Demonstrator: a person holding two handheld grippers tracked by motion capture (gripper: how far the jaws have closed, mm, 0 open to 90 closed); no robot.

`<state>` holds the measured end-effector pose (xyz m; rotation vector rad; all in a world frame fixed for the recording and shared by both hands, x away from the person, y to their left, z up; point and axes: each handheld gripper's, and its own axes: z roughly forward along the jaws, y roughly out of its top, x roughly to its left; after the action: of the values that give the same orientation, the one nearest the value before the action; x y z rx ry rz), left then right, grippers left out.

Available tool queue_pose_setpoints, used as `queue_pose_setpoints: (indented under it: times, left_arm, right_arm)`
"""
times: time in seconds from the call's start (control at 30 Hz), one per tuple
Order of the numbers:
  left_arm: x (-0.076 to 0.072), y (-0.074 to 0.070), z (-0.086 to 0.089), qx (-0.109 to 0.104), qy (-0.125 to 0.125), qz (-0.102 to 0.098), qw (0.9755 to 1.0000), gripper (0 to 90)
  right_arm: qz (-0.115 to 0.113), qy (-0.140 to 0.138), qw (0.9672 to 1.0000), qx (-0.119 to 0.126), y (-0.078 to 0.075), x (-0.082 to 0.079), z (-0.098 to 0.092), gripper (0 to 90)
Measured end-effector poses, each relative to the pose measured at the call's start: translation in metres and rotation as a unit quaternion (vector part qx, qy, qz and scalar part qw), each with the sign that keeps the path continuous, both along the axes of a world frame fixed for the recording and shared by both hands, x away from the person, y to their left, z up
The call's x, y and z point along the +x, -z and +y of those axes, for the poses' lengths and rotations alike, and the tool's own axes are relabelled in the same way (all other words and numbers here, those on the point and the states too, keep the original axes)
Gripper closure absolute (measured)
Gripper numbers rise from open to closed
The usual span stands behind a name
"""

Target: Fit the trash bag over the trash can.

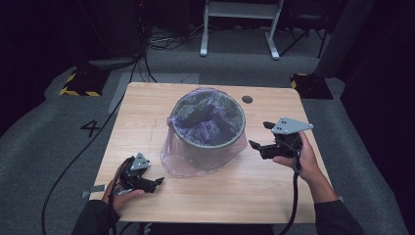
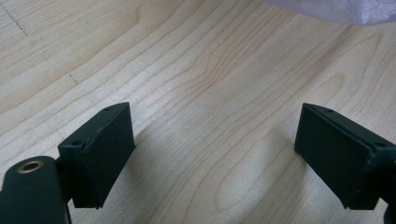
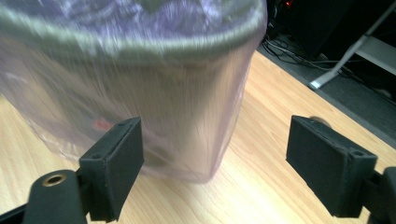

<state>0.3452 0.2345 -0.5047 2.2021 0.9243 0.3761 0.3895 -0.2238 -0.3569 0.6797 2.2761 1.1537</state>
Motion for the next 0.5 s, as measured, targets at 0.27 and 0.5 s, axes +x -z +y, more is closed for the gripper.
queue_pose_setpoints:
  times: [0.27, 0.5]
  left_arm:
    - [0.0, 0.0, 0.0, 0.0, 0.0, 0.0, 1.0, 11.4]
    - [0.0, 0.0, 0.0, 0.0, 0.0, 0.0, 1.0, 11.4]
  right_arm:
    - [0.016, 0.005, 0.9998, -0.006, 0.016, -0.003, -0.004, 19.2]
    - [0.027, 0.005, 0.9995, -0.018, 0.03, -0.005, -0.005, 19.3]
